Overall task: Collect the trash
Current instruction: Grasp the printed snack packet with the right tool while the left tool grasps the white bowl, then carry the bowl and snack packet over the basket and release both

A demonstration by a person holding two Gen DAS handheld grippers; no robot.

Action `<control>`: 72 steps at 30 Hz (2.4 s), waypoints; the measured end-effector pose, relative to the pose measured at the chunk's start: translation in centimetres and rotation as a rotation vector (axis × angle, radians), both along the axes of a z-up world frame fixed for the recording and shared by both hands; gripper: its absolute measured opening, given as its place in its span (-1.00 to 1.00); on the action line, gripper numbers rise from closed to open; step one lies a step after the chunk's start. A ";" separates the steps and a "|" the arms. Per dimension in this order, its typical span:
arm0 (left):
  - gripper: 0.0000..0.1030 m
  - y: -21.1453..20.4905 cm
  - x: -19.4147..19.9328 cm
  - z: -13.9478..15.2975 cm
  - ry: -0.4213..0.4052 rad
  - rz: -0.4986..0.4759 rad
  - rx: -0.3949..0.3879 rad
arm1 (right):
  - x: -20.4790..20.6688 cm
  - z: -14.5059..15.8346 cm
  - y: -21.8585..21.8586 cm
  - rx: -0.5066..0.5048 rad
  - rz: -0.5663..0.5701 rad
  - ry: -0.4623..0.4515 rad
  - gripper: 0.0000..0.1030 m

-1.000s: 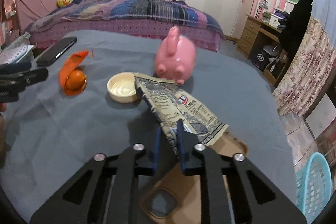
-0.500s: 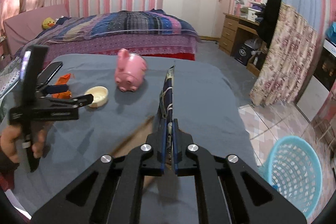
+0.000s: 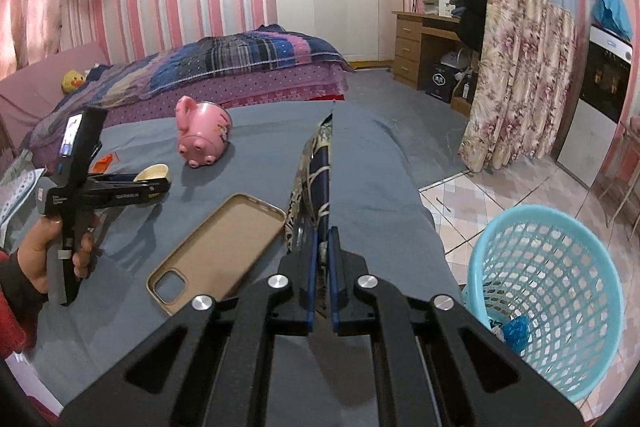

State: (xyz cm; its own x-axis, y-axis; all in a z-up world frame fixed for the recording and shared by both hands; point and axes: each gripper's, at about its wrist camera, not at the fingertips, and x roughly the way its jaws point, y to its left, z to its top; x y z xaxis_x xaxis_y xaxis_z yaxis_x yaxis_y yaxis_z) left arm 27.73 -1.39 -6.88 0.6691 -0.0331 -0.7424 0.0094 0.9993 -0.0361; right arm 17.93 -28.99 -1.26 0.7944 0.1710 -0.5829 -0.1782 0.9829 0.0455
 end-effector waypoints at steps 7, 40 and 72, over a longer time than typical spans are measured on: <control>0.18 -1.7 -3.5 4.6 -0.117 0.017 -0.009 | -0.4 0.2 -2.3 0.045 -0.033 -0.032 -0.89; 0.18 -29.5 -7.0 6.6 -0.228 -0.415 -0.046 | -3.5 -0.4 -20.8 -0.080 -0.464 0.014 -0.89; 0.79 -36.4 -3.0 3.9 -0.206 -0.474 -0.006 | -3.1 -2.2 -23.2 0.017 -0.496 0.021 -0.89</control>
